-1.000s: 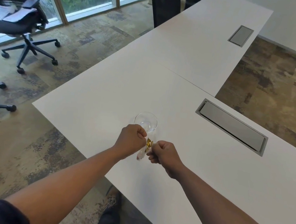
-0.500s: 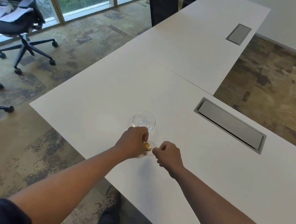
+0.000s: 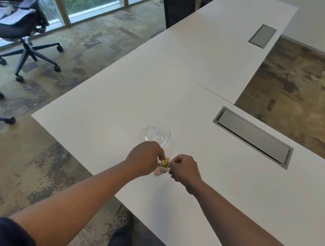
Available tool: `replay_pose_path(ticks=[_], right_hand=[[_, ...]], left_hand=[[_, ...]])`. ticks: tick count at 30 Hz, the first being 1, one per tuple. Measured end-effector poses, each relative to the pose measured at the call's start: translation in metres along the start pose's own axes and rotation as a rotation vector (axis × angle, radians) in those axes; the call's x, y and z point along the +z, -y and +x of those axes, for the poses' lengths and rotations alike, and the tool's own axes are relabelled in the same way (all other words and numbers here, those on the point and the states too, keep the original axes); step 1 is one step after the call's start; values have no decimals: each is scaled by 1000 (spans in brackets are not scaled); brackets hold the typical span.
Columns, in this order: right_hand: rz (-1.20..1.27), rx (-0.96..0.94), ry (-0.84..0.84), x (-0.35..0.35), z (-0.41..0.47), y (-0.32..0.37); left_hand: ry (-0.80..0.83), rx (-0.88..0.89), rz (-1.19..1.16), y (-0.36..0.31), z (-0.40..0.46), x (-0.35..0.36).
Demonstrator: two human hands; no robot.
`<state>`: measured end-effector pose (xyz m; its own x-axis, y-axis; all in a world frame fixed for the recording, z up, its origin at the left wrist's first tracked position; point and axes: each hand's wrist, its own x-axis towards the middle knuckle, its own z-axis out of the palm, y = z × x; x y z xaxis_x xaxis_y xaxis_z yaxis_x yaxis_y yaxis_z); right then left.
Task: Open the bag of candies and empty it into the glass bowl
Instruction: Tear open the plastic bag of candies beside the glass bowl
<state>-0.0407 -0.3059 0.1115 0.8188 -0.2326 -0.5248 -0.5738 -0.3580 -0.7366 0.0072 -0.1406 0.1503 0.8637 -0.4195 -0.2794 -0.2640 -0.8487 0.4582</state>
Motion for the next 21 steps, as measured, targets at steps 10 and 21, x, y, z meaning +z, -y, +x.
replay_pose_path(ticks=[10, 21], right_hand=[[114, -28, 0, -2, 10, -2], [608, 221, 98, -19, 26, -20]], left_hand=[[80, 37, -20, -8, 8, 5], [36, 81, 53, -20, 22, -8]])
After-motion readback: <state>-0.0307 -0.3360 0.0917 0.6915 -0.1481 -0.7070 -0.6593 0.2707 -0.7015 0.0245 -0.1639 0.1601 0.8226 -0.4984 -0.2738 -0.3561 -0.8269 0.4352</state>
